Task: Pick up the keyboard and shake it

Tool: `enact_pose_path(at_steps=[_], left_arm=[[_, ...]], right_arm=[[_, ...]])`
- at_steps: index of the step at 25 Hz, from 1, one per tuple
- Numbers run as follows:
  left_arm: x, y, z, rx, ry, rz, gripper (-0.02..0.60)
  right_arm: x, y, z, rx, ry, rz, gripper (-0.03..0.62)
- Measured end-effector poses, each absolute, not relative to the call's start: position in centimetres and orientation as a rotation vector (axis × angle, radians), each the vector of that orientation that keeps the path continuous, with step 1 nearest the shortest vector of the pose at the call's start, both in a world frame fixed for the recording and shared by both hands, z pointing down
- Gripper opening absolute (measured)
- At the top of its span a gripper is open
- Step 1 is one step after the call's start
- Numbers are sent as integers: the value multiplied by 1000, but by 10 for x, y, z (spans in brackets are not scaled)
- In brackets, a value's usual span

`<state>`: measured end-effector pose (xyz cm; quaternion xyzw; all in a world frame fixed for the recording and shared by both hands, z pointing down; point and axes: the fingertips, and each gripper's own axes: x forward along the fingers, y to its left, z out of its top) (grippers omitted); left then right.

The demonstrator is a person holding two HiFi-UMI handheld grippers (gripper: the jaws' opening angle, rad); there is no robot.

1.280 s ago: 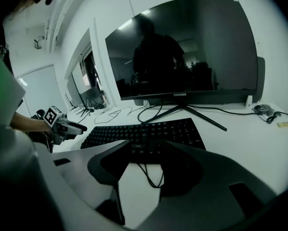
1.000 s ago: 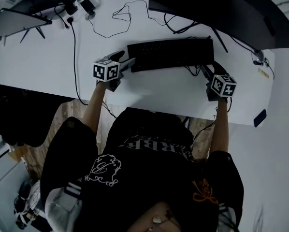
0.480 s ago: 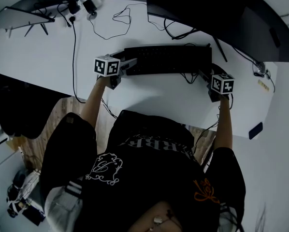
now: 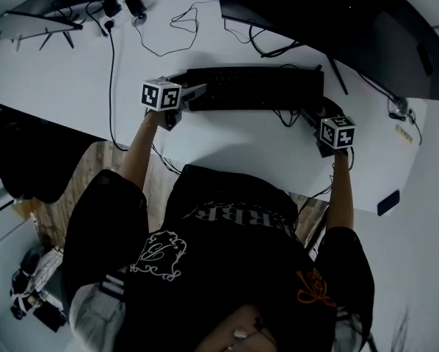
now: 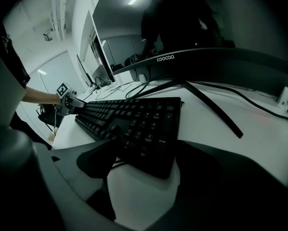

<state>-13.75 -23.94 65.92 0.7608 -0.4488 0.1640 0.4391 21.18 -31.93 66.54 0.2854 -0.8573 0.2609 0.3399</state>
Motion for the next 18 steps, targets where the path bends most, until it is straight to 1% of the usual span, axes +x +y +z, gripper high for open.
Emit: enact_pose_path(at_steps=[5, 9, 12, 15, 18], left_arm=[[-137, -239, 651, 1950, -1132, 367, 371], [-140, -247, 623, 2014, -1183, 155, 364], [-143, -250, 602, 2053, -1182, 1, 334], [-146, -251, 591, 2061, -1119, -104, 317], [-147, -250, 584, 2039, -1035, -157, 314]], right_arm=[[212, -322, 665, 807, -2281, 765, 386], [214, -324, 664, 836, -2291, 788, 385], [214, -324, 663, 830, -2301, 809, 385], [215, -324, 662, 827, -2306, 825, 385], [215, -324, 663, 831, -2306, 823, 385]])
